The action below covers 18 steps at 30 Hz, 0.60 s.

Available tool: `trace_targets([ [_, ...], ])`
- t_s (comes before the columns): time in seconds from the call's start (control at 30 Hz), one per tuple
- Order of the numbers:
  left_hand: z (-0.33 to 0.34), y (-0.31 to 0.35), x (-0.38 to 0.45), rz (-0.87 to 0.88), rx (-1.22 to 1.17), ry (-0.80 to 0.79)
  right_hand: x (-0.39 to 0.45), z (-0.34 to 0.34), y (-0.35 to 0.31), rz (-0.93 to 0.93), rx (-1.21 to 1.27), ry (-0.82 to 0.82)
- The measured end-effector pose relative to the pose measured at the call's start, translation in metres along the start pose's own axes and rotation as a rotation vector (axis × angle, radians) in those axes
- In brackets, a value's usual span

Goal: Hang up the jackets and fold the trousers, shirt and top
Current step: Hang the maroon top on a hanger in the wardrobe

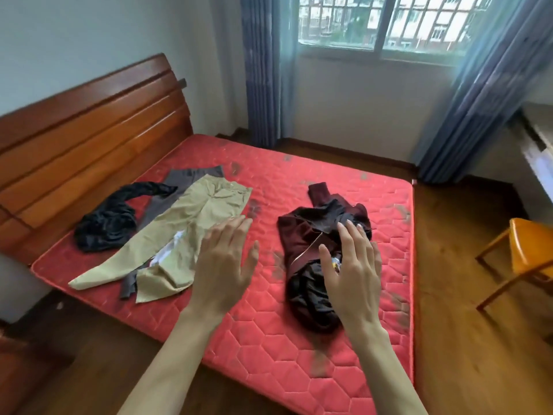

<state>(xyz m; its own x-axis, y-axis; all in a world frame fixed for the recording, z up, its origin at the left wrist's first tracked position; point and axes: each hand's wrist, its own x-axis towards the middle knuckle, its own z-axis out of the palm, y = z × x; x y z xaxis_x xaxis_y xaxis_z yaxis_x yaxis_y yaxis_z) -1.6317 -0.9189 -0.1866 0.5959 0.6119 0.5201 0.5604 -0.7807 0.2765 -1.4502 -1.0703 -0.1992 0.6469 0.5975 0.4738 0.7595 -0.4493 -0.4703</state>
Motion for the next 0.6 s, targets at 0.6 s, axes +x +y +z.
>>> trace_targets([
  [0.6, 0.205, 0.04, 0.057, 0.138, -0.198, -0.317, 0.011, 0.05, 0.144, 0.345, -0.133, -0.149],
])
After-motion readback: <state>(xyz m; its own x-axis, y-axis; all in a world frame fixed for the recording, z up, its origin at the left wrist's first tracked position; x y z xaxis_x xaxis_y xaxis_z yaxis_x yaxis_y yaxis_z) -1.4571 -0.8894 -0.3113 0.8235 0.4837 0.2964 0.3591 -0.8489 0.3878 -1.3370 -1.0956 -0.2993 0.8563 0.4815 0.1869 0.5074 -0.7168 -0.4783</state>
